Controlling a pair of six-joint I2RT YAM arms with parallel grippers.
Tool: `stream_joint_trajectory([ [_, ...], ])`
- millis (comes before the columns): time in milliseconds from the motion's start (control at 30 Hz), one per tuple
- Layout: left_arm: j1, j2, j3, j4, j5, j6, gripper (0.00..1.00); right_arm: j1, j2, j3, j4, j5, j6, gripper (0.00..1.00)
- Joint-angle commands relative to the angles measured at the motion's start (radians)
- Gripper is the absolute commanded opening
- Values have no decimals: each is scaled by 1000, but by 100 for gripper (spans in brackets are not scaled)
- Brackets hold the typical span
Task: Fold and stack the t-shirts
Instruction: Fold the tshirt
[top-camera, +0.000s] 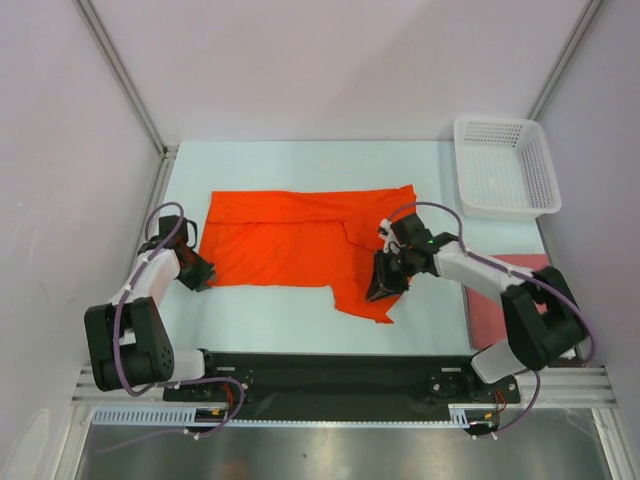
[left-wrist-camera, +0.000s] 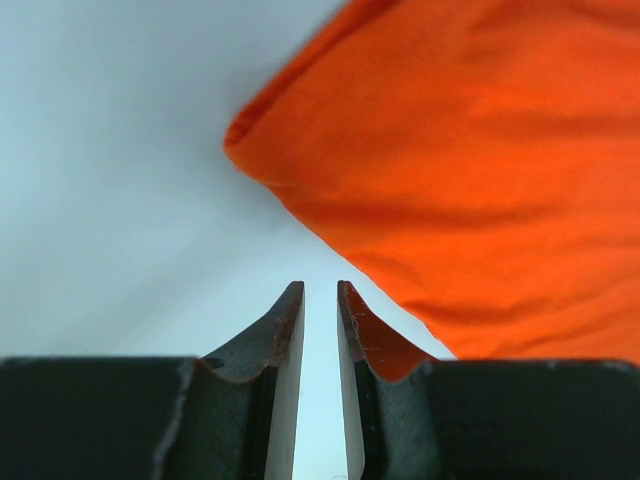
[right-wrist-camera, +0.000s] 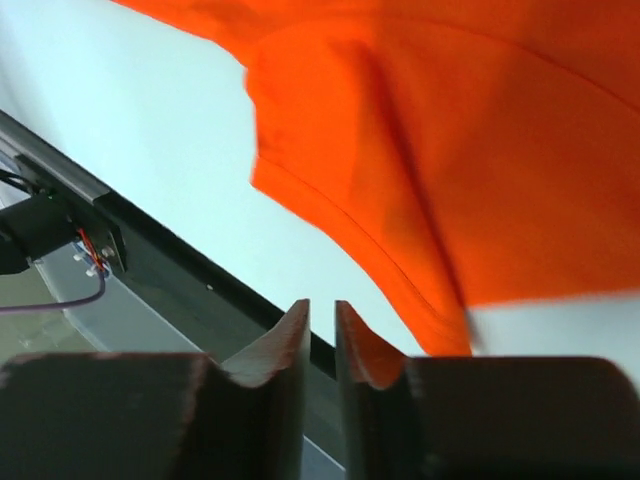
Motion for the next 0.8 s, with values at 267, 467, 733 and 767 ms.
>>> stream_joint_trajectory([
  [267,-24,-116,14,-40,43,54,24,270,355,267,81,272,6,0],
  [467,-26,-127,21,-43,48,65,24,387,519,368,58,307,-14,0],
  [733,-26,-87,80,-46,35,91,24,494,550,545,-13,272,-76,11],
  [767,-24,-76,92,-46,34,96,25,483,509,535,-19,282,-71,18],
])
